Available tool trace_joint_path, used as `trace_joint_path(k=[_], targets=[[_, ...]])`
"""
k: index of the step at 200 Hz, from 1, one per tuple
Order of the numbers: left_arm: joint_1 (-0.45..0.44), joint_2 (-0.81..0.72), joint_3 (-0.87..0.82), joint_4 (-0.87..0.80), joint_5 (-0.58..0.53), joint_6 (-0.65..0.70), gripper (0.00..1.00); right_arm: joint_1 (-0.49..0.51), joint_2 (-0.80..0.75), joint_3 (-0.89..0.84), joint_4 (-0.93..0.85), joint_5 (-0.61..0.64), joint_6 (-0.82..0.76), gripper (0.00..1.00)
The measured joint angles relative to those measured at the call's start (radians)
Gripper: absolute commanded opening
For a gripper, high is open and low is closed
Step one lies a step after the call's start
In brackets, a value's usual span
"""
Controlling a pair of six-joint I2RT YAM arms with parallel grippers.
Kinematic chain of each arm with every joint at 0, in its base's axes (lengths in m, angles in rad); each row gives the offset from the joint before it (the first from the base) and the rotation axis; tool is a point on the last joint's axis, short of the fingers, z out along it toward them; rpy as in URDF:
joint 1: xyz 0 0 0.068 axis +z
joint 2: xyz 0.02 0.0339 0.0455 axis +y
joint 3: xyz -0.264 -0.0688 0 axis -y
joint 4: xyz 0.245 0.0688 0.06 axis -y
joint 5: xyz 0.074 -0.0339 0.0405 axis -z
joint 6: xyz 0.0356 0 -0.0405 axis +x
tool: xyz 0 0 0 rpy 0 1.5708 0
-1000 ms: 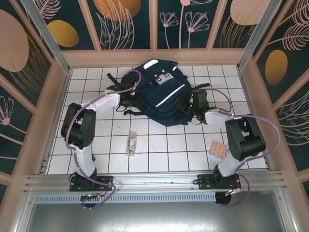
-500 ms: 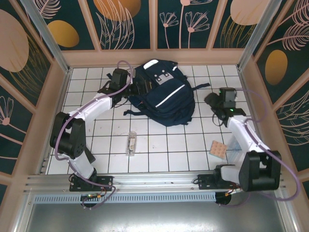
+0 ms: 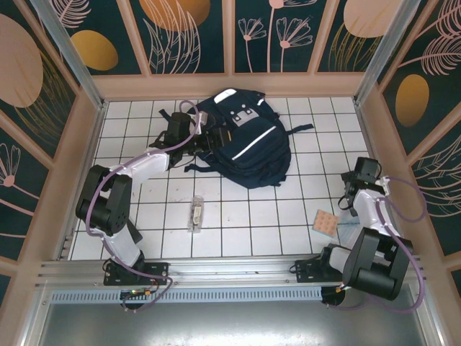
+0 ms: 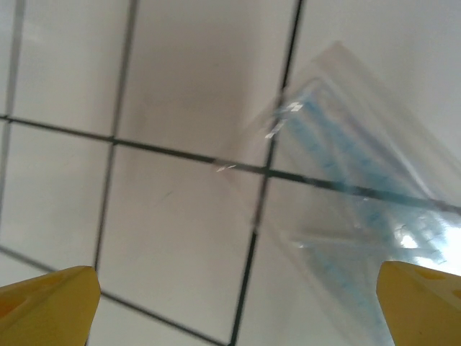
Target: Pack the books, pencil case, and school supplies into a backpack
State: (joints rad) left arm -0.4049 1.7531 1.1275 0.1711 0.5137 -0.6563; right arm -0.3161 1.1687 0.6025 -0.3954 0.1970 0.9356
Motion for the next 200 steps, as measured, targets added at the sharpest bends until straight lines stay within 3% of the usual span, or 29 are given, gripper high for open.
trace_joint_path(k=[55, 109, 160, 200], targets=[[0.0, 0.0, 0.0, 0.02, 0.029, -0.018, 0.99, -0.052, 0.068, -0.016, 0.012, 0.027, 0.034, 0.99], [0.0, 0.0, -0.01, 0.023, 0.034, -0.043, 0.99, -0.047, 0.229, 0.024, 0.031, 0.064, -0.019, 0.99], [0.0, -0.002, -0.016, 0.024, 0.028, -0.059, 0.99, 0.128, 0.468, 0.231, -0.11, 0.173, -0.115, 0.99], [0.0, -0.031, -0.039, 0.023, 0.025, -0.064, 0.99, 0.254, 0.642, 0.441, -0.105, 0.165, -0.161, 0.99]])
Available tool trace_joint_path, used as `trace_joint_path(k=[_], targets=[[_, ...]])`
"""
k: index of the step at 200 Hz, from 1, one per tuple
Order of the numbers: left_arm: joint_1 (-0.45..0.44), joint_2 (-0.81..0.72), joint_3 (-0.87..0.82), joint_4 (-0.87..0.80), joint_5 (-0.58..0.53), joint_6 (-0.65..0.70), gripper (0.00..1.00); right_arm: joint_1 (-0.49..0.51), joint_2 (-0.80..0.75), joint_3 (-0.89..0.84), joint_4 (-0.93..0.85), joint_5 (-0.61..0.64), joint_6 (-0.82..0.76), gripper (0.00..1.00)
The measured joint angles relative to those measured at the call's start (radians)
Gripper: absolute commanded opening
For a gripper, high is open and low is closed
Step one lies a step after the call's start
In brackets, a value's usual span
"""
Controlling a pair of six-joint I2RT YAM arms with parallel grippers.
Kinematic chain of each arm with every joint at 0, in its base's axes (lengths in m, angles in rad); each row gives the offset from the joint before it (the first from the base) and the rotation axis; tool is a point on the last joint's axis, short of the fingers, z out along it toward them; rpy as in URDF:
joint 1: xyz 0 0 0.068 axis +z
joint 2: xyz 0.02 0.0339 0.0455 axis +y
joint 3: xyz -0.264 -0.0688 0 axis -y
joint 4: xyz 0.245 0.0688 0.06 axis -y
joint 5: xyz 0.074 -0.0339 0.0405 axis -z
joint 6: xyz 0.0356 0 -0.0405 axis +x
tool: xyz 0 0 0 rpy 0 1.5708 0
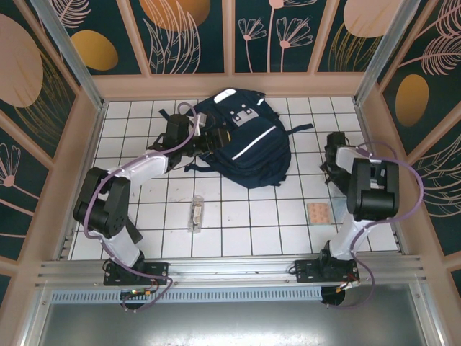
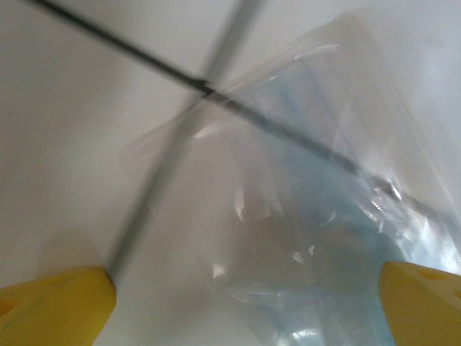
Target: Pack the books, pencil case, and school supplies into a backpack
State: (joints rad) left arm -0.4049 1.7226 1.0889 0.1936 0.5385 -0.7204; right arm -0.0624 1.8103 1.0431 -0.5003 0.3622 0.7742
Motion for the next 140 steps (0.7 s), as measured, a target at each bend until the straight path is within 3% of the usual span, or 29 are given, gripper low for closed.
trace_joint_path(k=[76, 140], targets=[[0.0, -0.009, 0.0, -0.007, -0.006, 0.0, 0.99, 0.183, 0.098, 0.206, 0.146, -0.193, -0.141, 0.99], [0.0, -0.009, 0.0, -0.007, -0.004, 0.0, 0.99, 0.047, -0.061, 0.067, 0.154, -0.266, -0.359, 0.99]])
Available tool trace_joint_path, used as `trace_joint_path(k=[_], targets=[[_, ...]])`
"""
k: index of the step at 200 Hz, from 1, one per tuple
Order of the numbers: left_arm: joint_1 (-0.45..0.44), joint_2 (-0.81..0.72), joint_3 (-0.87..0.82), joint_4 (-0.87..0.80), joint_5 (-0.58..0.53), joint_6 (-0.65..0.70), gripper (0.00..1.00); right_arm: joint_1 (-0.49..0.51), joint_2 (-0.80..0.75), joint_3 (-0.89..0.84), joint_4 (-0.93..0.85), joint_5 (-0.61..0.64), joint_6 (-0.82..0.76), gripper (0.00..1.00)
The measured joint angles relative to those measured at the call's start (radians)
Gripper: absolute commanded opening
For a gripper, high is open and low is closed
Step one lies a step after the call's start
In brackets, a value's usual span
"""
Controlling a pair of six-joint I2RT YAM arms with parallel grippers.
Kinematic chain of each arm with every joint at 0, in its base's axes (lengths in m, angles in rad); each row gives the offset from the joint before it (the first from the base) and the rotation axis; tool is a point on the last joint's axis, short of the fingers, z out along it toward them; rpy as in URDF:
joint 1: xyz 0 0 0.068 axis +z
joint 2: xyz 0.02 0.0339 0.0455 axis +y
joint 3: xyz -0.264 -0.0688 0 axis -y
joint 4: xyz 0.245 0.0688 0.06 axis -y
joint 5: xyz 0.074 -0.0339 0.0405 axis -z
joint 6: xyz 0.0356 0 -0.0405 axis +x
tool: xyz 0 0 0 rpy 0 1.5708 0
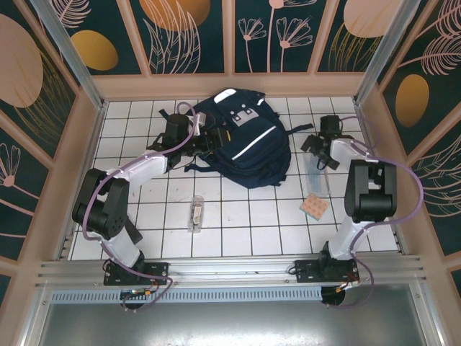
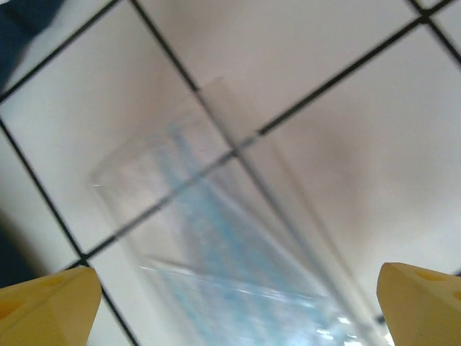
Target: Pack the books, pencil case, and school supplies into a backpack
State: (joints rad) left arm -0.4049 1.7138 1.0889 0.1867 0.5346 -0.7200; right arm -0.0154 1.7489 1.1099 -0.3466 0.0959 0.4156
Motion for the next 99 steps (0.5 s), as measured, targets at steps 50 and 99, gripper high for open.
trace_joint_path(k=[50, 99], targets=[[0.0, 0.0, 0.0, 0.0, 0.0, 0.0, 0.99, -0.029, -0.041, -0.116, -0.002, -0.115, -0.15, 0.99], [0.0, 0.0, 0.002, -0.004, 0.0, 0.002, 0.99, -0.023, -0.014, -0.124, 0.002, -0.138, -0.227, 0.99]])
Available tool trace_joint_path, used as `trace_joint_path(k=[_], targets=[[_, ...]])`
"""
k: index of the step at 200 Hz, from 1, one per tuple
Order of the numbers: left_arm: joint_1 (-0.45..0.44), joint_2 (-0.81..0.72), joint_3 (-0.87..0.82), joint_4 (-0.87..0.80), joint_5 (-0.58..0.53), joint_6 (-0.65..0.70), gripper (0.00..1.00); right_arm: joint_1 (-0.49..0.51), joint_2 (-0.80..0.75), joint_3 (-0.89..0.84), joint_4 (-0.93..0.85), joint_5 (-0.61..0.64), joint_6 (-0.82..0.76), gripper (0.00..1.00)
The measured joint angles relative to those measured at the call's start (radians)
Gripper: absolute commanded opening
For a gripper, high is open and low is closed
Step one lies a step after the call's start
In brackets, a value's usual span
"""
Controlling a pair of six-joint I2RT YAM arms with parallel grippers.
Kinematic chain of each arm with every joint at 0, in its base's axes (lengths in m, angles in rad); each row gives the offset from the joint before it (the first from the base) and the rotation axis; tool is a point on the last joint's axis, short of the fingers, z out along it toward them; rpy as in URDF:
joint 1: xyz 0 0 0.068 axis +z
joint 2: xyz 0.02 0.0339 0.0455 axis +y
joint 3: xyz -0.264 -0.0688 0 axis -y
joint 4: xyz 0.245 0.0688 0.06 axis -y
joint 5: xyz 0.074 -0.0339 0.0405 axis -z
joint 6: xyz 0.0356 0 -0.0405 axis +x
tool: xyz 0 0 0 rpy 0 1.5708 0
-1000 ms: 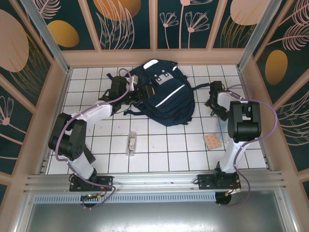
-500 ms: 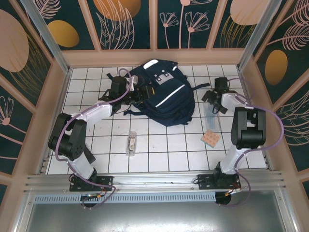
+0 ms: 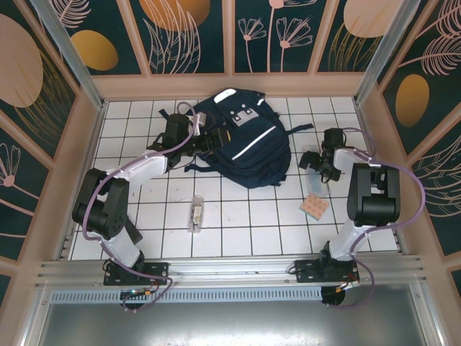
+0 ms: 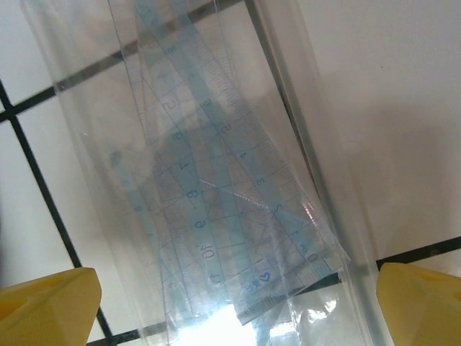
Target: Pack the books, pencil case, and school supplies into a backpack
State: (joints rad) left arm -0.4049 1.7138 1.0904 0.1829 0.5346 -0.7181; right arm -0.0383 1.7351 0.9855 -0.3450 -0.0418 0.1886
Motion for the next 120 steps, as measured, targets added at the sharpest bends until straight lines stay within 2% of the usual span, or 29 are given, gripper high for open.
trace_joint_path(k=[40, 62, 93, 120], targets=[[0.0, 0.0, 0.019, -0.024, 0.0, 0.014, 0.99, 0.042, 0.028, 0.009, -0.002, 0.092, -0.022, 0.96], [0.0, 0.0, 0.029, -0.031, 0.0, 0.018, 0.99, 0.056, 0.042, 0.022, -0.002, 0.129, -0.026, 0.86], [0.0, 0.0, 0.034, -0.034, 0.0, 0.018, 0.99, 0.059, 0.048, 0.029, 0.002, 0.133, -0.027, 0.65], [-0.001, 0.0, 0.043, -0.053, -0.001, 0.036, 0.94, 0.059, 0.049, 0.031, 0.008, 0.127, -0.025, 0.56]])
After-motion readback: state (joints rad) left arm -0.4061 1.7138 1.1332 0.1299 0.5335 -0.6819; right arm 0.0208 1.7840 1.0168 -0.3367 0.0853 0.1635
